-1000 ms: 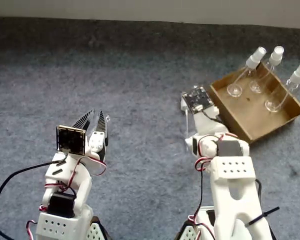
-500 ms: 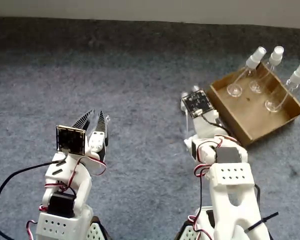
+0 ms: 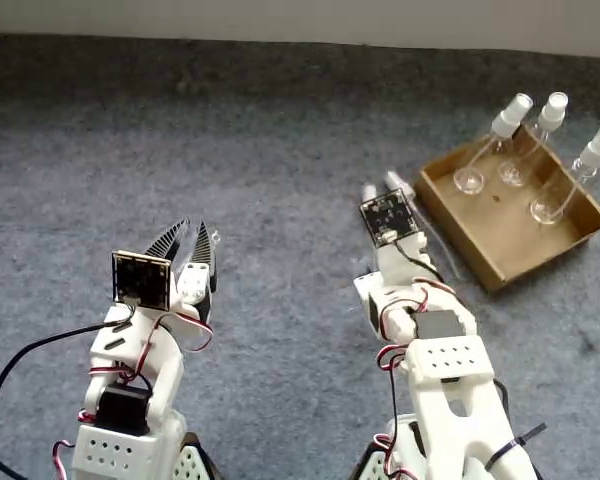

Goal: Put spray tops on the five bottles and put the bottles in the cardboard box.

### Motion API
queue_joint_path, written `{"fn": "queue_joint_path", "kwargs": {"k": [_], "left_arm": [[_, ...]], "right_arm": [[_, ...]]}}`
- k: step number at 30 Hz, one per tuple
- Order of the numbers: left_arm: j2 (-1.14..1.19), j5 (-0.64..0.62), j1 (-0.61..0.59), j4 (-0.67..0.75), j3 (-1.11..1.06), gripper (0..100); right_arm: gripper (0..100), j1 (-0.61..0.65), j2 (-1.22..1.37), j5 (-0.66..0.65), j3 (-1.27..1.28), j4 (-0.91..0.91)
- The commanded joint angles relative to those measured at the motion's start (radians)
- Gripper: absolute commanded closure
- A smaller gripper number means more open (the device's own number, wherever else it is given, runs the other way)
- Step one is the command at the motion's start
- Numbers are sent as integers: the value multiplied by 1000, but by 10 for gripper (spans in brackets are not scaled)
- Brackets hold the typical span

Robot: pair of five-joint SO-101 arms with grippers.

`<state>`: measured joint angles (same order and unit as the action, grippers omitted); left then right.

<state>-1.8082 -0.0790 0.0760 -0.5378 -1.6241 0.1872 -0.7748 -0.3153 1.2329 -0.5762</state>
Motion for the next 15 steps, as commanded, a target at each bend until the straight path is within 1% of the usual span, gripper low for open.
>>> {"fn": "queue_joint_path", "kwargs": {"k": [1,13,15], "left_arm": [[-10,8,16,0,13,961],[-10,8,16,0,13,960],[-10,8,16,0,13,960]], "right_arm": [[788,4,-15,11,1,4],[791,1,-18,15,-2,2],[816,1,-18,52,-4,2]]}}
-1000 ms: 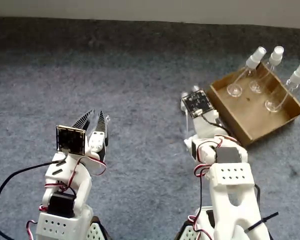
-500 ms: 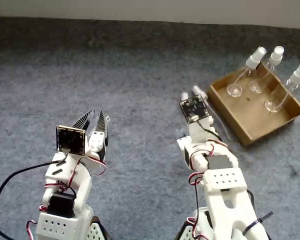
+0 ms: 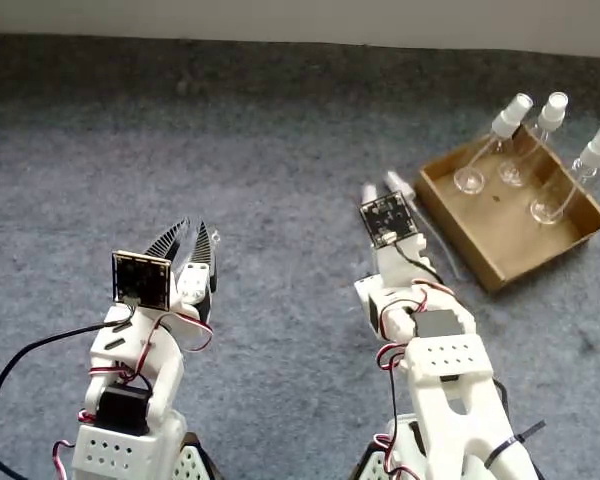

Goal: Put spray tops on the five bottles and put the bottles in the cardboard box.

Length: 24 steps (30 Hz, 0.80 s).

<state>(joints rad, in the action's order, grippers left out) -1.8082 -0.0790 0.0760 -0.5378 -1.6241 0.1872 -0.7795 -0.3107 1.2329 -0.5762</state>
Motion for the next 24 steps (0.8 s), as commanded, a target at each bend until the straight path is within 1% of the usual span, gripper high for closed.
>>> {"fn": "queue_joint_path", "kwargs": {"k": [1,3,7,13,16,20,24], "left_arm": [[-10,8,16,0,13,960],[-10,8,16,0,13,960],[-10,8,16,0,13,959],[-10,8,16,0,13,959],[-10,8,16,2,13,959],[-10,8,16,-2,13,959],[-10,8,16,-2,13,959]], "right_arm": [[834,1,-13,66,-4,2],[858,1,-13,74,-4,2],[858,1,-13,51,-5,2],[859,1,-41,54,-7,2],[863,1,-139,55,-5,1],[864,1,-331,55,4,-2],[864,1,-518,57,5,-170]]}}
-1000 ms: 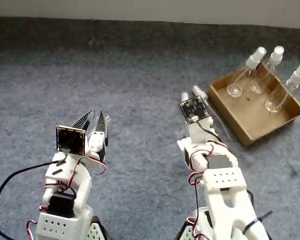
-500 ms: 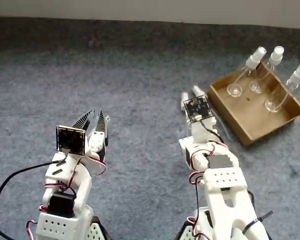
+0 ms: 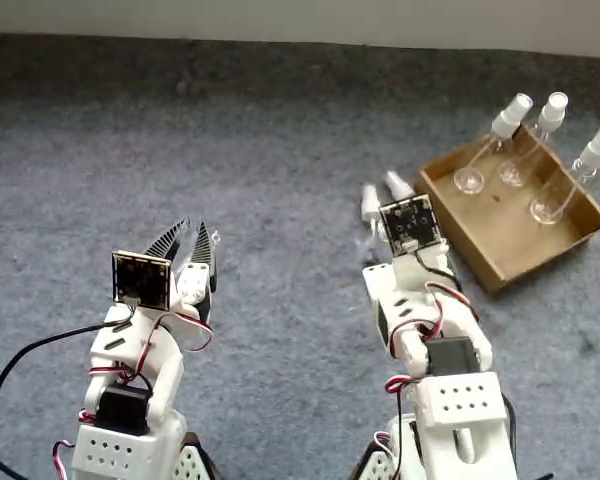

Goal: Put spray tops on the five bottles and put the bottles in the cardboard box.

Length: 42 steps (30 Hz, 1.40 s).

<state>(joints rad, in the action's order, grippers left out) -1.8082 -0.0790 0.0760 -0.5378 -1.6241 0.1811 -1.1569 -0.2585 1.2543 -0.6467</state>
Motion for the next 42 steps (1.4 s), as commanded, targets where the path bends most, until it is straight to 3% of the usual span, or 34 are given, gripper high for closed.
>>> {"fn": "queue_joint_path", "kwargs": {"k": [1,7,11,18,24,28,35,42], "left_arm": [[-10,8,16,-2,13,959],[-10,8,16,-3,13,959],[-10,11,16,-5,13,960],[-10,130,30,-87,42,961],[-5,269,84,-315,177,961],[-4,290,82,-423,292,961],[-1,334,81,-460,409,962],[-1,373,79,-462,438,962]], "right_arm": [[864,7,-183,5,-16,-133],[864,7,-397,11,-15,-266],[864,-19,-481,92,-13,-312],[864,-111,-530,124,30,-341],[864,-114,-530,124,125,-332],[864,-114,-530,126,137,-331],[864,-114,-530,126,162,-329],[864,-114,-530,126,288,-196]]}}
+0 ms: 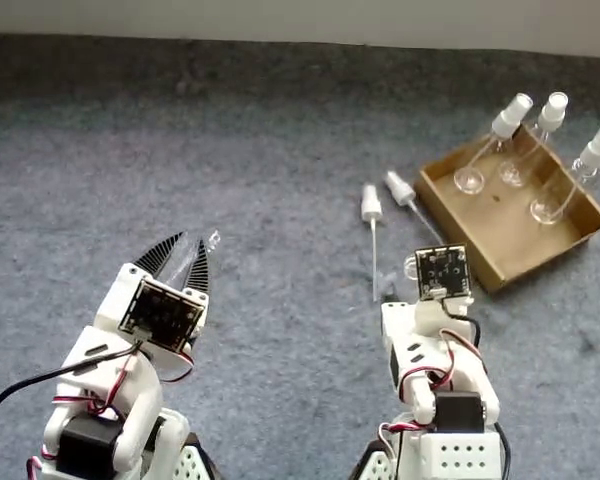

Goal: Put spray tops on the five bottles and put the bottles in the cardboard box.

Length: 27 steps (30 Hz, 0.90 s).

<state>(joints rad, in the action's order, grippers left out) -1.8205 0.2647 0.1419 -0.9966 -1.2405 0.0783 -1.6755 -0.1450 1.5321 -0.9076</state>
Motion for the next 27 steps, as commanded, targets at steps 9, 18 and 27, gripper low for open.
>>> {"fn": "queue_joint_path", "kwargs": {"k": [9,18,27], "left_arm": [[28,75,13,-3,58,962],[384,74,22,5,246,962],[739,69,53,-2,433,959]], "right_arm": [[864,-12,-12,12,36,84],[864,-12,-12,12,36,79],[864,-114,-12,12,38,84]]}}
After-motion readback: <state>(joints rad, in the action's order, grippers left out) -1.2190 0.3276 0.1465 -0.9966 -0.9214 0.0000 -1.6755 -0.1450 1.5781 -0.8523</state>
